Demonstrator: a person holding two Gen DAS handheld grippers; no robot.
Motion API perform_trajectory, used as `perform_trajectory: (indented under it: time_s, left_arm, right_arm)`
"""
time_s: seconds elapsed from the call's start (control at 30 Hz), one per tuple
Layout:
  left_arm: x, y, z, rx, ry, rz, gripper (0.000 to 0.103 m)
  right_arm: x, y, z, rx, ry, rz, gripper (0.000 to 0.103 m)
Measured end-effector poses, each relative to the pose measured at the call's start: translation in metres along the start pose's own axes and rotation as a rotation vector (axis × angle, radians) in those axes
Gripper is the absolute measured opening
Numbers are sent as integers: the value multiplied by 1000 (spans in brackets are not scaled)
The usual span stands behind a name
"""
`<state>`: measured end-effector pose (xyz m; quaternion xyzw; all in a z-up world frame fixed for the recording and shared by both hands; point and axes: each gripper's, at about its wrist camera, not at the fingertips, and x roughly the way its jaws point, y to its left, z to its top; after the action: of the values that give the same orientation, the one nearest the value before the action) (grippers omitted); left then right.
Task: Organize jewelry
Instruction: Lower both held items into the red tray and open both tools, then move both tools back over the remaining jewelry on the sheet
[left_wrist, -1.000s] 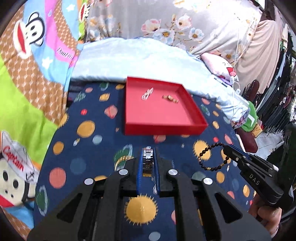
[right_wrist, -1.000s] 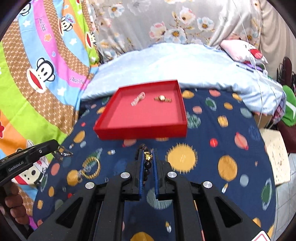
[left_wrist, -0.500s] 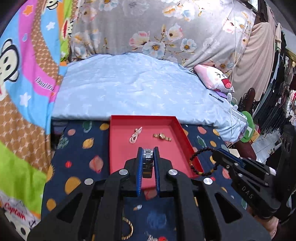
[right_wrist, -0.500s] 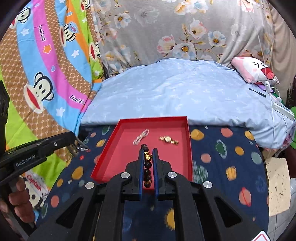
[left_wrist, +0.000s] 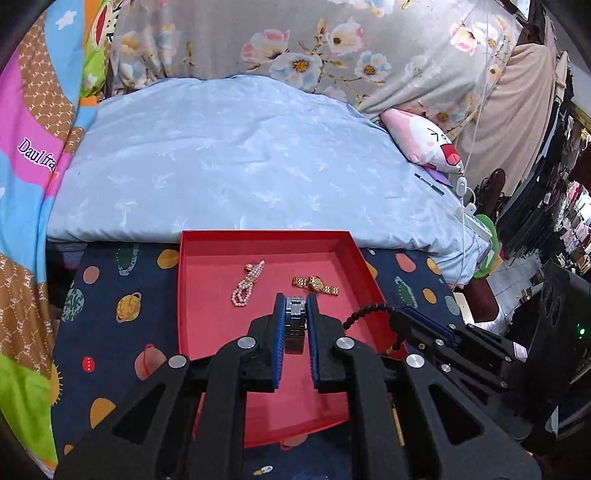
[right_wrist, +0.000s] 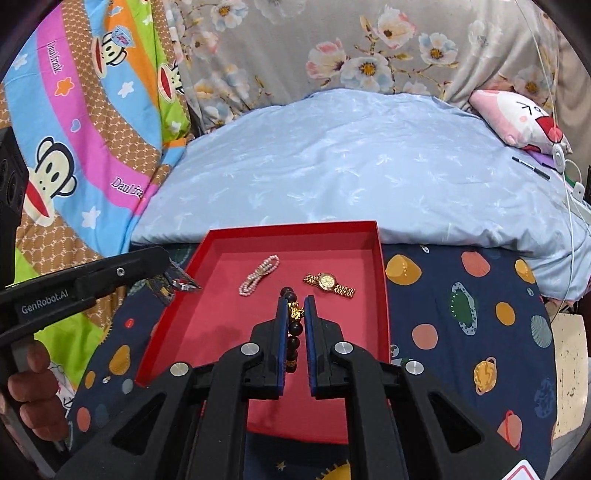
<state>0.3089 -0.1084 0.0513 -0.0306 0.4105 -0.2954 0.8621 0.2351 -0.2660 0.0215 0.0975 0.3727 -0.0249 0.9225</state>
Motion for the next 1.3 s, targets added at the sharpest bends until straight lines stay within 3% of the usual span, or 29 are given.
perform_trajectory:
  time_s: [0.37, 0.4, 0.43, 0.47, 0.6, 0.83, 1.07, 1.3]
  left_arm:
    - [45, 16, -7, -45, 60, 56, 13]
    - [44, 18, -7, -52, 50, 79, 17]
    - [43, 20, -8, -58, 38, 101, 32]
    - [41, 21, -8, -59, 25, 120, 45]
    - [19, 28, -9, -51, -28, 213, 54]
    - [-35, 32, -38, 9, -86, 377, 58]
    - [-82, 38, -92, 25, -78, 443, 61]
    - [-104, 53, -146, -38, -11, 435, 62]
  right_arm:
    - [48, -17, -9, 26, 74, 10, 11]
    - [49, -18, -9, 27, 66, -2, 18]
    - [47, -20, -10, 31, 56, -24, 28]
    - [45, -22, -10, 37, 45, -33, 31]
    - [17, -28, -9, 49, -10, -57, 38]
    - [-44, -15, -27, 13, -54, -84, 47]
    - [-89, 8, -76, -15, -36, -103, 48]
    - [-120, 22, -122, 11, -6, -88, 48]
